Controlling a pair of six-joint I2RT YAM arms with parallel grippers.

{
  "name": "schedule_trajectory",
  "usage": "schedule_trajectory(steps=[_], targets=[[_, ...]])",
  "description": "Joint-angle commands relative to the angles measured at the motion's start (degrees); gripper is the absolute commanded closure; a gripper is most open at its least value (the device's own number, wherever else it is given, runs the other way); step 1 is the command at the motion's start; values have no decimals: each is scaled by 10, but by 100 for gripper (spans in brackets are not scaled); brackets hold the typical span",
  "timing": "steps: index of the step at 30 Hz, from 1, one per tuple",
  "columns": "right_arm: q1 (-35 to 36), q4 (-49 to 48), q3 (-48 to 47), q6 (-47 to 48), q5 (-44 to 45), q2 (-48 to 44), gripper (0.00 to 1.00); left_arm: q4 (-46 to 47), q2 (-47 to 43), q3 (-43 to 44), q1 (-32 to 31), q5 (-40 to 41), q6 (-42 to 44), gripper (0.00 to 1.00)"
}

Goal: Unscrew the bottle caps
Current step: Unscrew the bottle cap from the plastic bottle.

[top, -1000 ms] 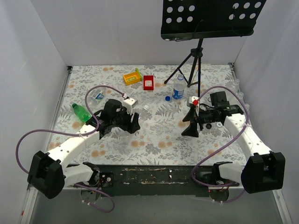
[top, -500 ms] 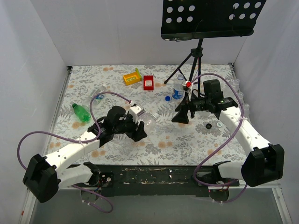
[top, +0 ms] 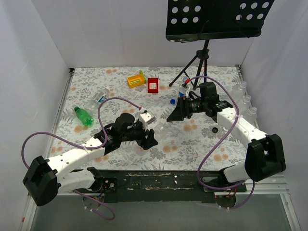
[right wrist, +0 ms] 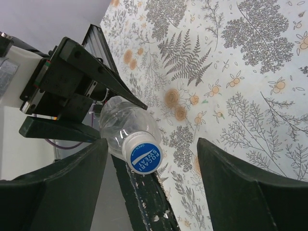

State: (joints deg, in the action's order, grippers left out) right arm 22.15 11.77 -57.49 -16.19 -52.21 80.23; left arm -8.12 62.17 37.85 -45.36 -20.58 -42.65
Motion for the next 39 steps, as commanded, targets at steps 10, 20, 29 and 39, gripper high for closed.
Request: schedule_trajectory(steps=[10, 20, 29, 39], targets=[[13, -45, 20, -62, -48, -2, 50, 38, 5, -1, -13, 33, -5, 80], [13, -75, 22, -16, -97, -20, 96, 36, -13, -6, -15, 50, -14, 58], [12, 35, 27, 259, -114, -73, 99, 78, -101, -55, -12, 77, -62, 2], [11, 164, -10, 418, -87, -86, 99, 58, -162, -58, -10, 3, -10, 2]])
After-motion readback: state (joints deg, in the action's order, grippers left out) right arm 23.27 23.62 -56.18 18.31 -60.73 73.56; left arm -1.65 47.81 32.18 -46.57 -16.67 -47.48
